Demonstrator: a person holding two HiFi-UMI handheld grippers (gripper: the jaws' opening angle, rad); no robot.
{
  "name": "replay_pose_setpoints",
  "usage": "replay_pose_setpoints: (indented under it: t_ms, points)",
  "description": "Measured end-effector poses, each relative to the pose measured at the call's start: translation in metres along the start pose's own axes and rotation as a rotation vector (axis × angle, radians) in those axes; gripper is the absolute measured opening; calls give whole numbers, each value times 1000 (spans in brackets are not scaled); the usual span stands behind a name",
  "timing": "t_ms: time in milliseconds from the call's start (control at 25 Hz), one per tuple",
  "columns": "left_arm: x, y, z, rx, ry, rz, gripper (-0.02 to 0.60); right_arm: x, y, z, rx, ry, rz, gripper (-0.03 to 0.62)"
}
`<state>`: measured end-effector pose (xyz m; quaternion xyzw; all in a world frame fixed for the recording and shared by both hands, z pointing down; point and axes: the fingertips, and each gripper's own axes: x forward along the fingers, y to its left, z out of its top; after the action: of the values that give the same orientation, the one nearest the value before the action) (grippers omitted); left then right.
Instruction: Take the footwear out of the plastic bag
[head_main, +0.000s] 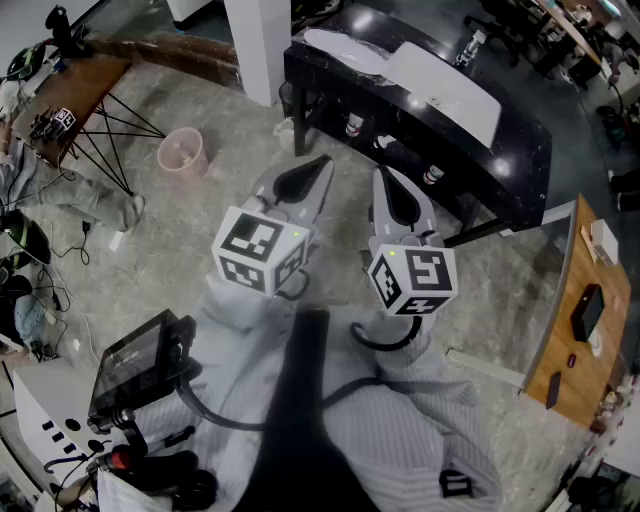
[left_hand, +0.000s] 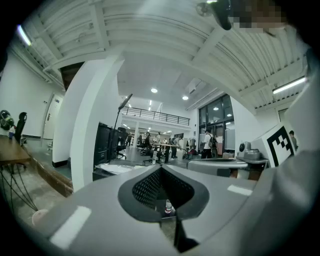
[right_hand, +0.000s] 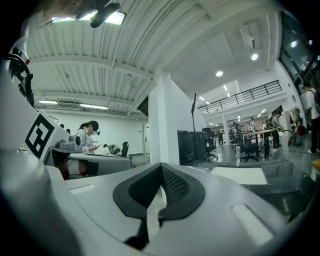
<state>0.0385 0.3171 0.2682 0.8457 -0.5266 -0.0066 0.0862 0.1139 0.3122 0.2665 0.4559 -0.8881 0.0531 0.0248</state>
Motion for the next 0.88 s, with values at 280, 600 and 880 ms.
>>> replay_pose_setpoints:
  t_ms: [280, 600, 880]
  points:
    - [5, 2, 3, 8, 7, 9, 2, 3, -1, 6, -3, -15, 3, 11]
    - [6, 6, 3, 5, 27, 30, 2, 8, 0, 2, 14, 16, 12, 12]
    - [12, 14, -7, 6, 62, 68, 1, 13, -10, -10, 31, 53, 16, 12]
